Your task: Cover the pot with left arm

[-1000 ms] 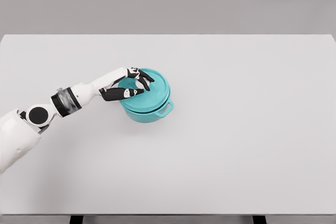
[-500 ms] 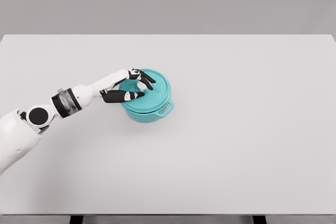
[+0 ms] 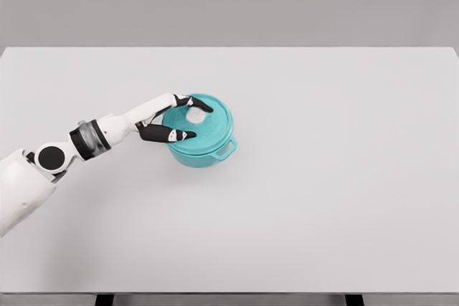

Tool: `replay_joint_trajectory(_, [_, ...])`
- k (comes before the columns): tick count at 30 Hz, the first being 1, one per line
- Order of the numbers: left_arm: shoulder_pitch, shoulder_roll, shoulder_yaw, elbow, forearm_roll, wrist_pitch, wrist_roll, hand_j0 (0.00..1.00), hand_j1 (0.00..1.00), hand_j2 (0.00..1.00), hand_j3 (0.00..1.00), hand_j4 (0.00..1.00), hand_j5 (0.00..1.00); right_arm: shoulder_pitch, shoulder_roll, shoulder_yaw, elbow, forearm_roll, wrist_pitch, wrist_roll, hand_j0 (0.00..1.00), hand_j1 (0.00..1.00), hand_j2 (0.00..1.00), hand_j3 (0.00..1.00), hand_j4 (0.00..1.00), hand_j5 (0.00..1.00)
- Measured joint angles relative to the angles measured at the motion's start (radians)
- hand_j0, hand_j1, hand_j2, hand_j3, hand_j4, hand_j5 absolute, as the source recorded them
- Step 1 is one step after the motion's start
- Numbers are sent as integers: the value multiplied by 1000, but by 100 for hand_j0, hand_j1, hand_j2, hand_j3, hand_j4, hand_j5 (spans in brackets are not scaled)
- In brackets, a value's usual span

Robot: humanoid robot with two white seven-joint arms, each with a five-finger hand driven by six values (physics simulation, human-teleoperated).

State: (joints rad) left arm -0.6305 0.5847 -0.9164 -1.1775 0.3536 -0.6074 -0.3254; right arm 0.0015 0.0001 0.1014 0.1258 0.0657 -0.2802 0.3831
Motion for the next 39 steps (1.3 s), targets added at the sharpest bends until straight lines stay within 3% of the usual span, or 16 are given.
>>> replay_joint_trajectory(15, [-11, 3, 6, -1, -14, 3, -6, 90, 90, 90, 90, 90, 90, 0, 0, 0, 0, 0, 0, 0, 100, 100, 100, 100, 100, 100])
replay_joint_trajectory(23, [-9, -6, 19, 3, -29, 3, -8, 100, 100, 100, 100, 100, 100, 0, 0, 0, 0, 0, 0, 0, 100, 100, 100, 100, 100, 100])
replay_joint_trajectory(39, [-9, -10, 36, 3, -66, -4, -10, 100, 100, 100, 100, 100, 100, 0, 0, 0, 0, 0, 0, 0, 100, 100, 100, 100, 100, 100])
